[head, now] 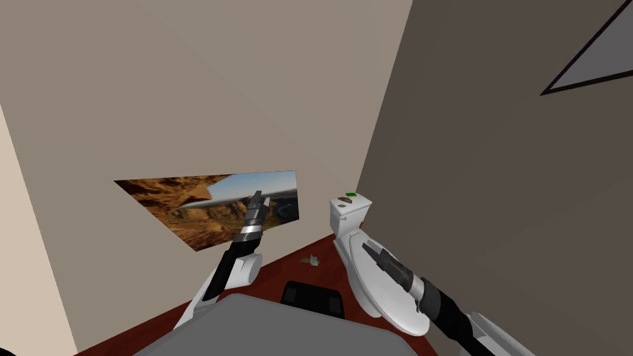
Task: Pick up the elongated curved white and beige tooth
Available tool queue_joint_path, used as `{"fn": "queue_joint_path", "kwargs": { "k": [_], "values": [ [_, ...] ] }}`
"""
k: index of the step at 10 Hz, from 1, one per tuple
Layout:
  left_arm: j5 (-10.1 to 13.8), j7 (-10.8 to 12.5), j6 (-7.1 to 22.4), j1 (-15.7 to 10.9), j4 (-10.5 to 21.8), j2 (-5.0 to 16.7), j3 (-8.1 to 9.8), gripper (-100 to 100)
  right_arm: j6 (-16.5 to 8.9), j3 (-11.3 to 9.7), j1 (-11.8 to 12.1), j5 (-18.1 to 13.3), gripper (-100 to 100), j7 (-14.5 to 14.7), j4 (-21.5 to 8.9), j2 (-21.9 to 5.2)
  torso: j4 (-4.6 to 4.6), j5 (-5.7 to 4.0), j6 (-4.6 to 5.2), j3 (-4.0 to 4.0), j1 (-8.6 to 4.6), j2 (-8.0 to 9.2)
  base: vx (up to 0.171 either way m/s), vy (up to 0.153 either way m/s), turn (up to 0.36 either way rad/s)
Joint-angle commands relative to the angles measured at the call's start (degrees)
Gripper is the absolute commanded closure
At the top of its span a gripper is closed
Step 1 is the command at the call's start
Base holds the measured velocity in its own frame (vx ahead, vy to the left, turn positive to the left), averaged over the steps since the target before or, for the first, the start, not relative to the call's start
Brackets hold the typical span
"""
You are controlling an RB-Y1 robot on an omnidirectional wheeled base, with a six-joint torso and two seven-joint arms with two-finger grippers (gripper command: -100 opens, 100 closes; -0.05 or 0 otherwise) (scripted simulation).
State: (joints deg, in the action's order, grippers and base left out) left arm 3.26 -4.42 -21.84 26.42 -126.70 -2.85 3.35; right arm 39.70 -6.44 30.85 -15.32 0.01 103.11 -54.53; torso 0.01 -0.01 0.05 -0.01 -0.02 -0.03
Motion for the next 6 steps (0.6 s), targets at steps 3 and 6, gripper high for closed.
{"fn": "queue_joint_path", "kwargs": {
  "k": [3, 6],
  "values": [
    [0.0, 0.0, 0.0, 0.0, 0.0, 0.0, 0.00, 0, 1.3, -1.8, -1.2, -4.0, -100, 0.7, -4.7, -6.3, -0.01, 0.01, -0.02, -0.03, 0.03, -0.05, 0.005, 0.030, 0.199],
    [0.0, 0.0, 0.0, 0.0, 0.0, 0.0, 0.00, 0, 1.9, -2.8, -1.9, -6.1, -100, 1.1, -6.9, -10.7, -0.01, 0.01, 0.01, -0.02, 0.02, -0.04, 0.009, 0.028, 0.110]
  ]
}}
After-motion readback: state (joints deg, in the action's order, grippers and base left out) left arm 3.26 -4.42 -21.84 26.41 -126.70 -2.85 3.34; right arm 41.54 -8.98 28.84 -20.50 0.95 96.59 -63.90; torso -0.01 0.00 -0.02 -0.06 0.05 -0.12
